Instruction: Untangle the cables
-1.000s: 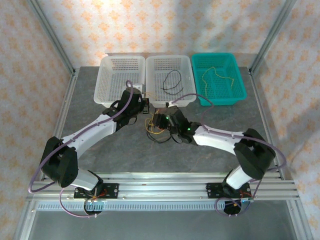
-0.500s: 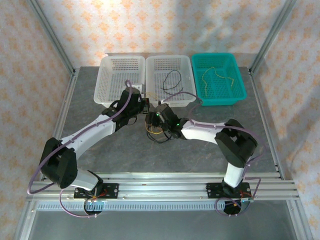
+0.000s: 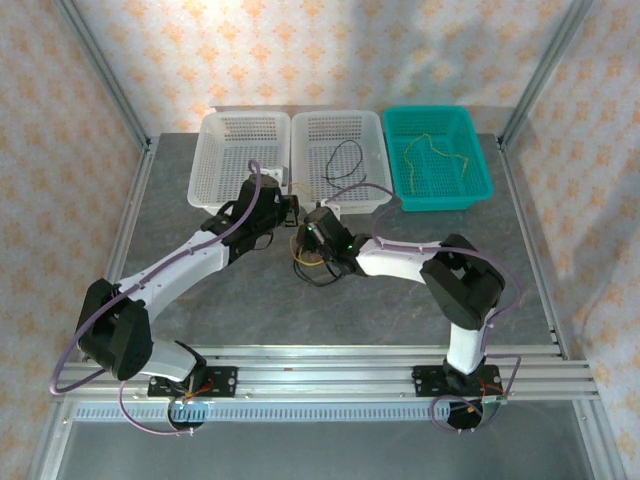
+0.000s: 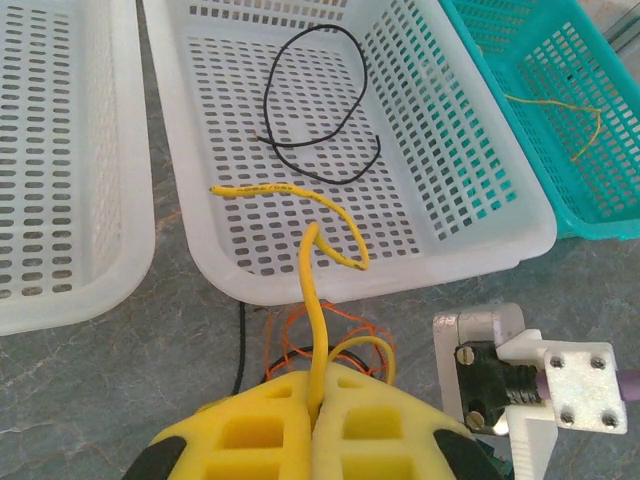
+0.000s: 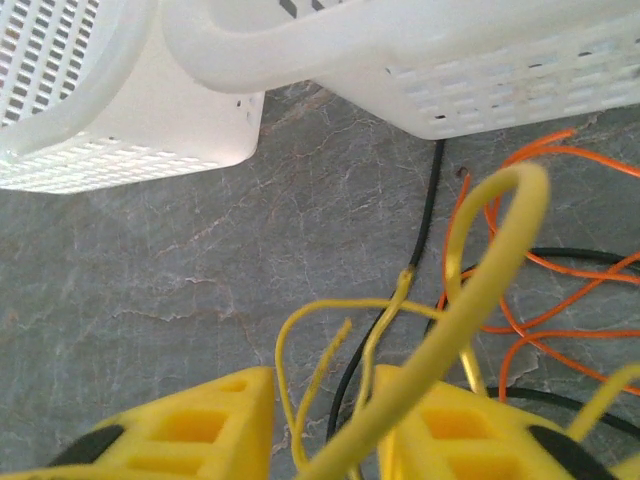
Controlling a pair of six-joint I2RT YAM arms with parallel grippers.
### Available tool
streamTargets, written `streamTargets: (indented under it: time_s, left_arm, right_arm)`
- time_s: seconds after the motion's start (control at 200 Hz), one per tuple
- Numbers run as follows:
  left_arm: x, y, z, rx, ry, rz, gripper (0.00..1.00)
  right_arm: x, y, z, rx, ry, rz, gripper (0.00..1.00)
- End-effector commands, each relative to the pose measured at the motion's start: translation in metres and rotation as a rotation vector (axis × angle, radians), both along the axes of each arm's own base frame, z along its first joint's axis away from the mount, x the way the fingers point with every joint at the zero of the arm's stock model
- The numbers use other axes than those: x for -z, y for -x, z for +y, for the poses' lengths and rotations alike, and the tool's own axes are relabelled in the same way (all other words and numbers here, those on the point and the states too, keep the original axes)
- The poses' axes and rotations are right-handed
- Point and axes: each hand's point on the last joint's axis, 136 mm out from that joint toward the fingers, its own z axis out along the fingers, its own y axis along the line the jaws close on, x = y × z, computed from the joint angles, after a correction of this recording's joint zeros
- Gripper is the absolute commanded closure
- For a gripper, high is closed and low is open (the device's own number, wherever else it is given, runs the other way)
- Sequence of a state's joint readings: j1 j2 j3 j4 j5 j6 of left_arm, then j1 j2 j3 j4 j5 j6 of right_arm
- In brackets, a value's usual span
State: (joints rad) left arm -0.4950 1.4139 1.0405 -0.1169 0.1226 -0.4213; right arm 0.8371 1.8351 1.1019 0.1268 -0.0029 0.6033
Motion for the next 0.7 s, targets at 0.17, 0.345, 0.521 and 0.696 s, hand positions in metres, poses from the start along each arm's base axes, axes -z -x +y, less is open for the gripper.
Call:
streamTargets:
  time_s: [0.17, 0.345, 0.521, 0.696]
  left_arm:
    - [-0.01, -0.001, 0.006, -0.025, -0.01, -0.026, 1.0]
    - [-0.003, -0.001, 0.015, -0.044, -0.071, -0.019, 1.0]
    - [0.0, -0.002, 0.024, -0.065, -0.13, -0.023, 1.0]
    - [-0.001, 0.002, 0.032, -0.074, -0.13, -0.014, 1.0]
  right_arm:
    - [-0.031, 0.005, -0.009, 0.015, -0.033, -0.047, 0.85]
    - [-0.062, 0.014, -0.017, 0.002, -0.09, -0.099, 0.89]
    - [-0.086, 0.027, -0.036, 0.014, -0.122, -0.147, 0.9]
    - [-0.095, 0.029, -0.064, 0.081, -0.092, -0.186, 0.92]
